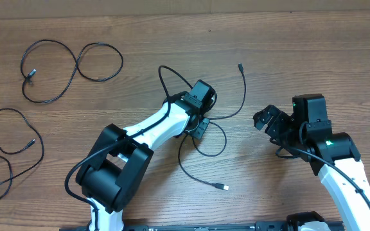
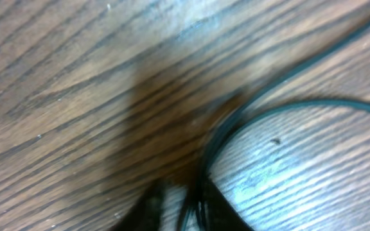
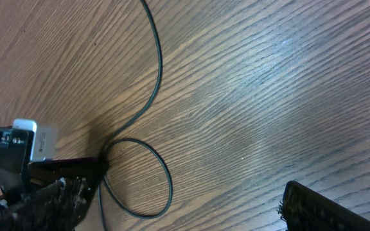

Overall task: Untangle cables
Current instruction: 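Close the left gripper on the center cable's loop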

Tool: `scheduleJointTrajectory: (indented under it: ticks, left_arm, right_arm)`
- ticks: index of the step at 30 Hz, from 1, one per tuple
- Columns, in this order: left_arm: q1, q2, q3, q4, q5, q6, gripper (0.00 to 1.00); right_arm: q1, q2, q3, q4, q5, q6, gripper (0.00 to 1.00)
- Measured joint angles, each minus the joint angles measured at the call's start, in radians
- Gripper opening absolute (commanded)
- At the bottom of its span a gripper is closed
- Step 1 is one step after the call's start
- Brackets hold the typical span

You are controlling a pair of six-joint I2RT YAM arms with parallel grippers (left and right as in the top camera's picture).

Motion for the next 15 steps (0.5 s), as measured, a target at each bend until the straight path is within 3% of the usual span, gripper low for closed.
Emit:
scheduleJointTrajectory:
  ticks: [10, 15]
  left_arm:
    - [0.003, 0.0, 0.002, -0.023, 0.014, 0.0, 0.04]
    - [0.011, 0.0, 0.023, -0.113, 0.005, -0.051, 0.04]
  right_arm:
    - [0.0, 0.0, 0.0, -0.001, 0.0, -0.001, 1.0]
    - [0.0, 0.0, 0.0, -0.001, 0.0, 0.0, 1.0]
